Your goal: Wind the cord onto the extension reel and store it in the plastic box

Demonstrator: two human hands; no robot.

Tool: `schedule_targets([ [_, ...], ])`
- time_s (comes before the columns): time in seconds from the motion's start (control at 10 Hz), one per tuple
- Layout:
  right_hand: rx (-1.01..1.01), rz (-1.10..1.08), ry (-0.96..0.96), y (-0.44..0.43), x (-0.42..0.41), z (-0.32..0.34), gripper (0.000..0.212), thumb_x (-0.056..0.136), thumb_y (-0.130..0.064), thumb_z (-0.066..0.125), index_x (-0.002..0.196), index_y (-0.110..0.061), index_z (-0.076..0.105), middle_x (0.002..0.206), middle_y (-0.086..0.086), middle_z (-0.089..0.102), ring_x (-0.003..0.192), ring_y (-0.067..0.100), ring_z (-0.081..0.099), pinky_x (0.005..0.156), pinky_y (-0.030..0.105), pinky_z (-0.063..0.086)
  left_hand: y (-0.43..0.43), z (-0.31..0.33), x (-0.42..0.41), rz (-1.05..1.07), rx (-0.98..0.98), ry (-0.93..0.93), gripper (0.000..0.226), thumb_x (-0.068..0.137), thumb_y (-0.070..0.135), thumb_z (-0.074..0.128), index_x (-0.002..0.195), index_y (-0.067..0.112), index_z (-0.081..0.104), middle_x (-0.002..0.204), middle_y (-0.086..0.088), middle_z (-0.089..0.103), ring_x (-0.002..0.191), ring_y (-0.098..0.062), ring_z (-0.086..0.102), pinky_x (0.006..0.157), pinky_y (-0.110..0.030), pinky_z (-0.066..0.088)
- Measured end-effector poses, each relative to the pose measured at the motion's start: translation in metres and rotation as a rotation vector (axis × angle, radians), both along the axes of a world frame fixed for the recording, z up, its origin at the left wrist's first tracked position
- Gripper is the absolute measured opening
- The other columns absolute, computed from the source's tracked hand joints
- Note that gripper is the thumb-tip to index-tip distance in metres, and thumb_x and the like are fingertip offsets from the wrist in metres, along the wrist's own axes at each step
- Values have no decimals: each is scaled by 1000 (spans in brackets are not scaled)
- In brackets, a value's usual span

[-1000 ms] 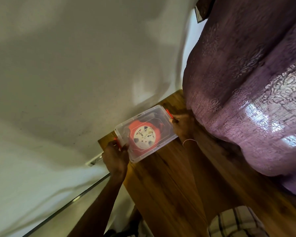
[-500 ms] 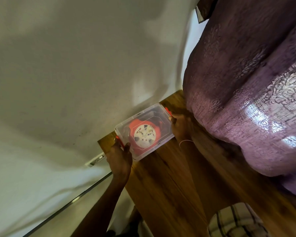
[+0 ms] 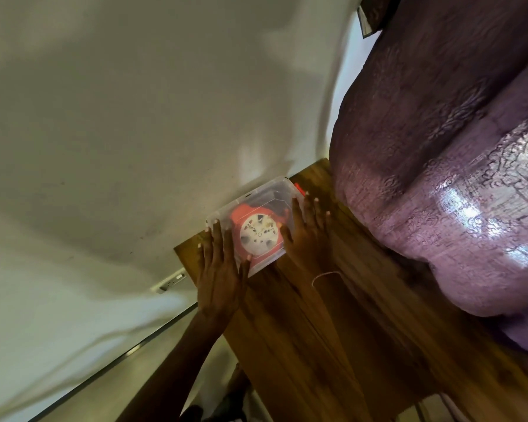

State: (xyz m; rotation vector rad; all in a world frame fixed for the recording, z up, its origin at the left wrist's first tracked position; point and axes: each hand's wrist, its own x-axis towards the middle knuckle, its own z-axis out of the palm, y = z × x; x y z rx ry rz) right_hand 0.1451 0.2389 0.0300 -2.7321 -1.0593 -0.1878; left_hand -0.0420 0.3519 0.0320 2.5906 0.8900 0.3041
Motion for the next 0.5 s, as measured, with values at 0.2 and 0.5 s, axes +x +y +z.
schedule_targets([
  [0.2,-59,14,95,-3,-6,0,66,105,-51,27,159,-14,34,169,20,18,157,40,16,124,59,20,1,-13,-2,-25,67,120,75,103,57,12,160,9,2,168,-13,0,155,-30,-4,125,-53,10],
  [0.5,-10,56,219,-59,-13,25,74,100,-60,26,157,-15,39,167,15,28,156,34,24,123,55,28,-18,12,9,-131,127,171,78,102,63,9,161,12,3,169,-10,-2,155,-31,-8,123,-57,10],
])
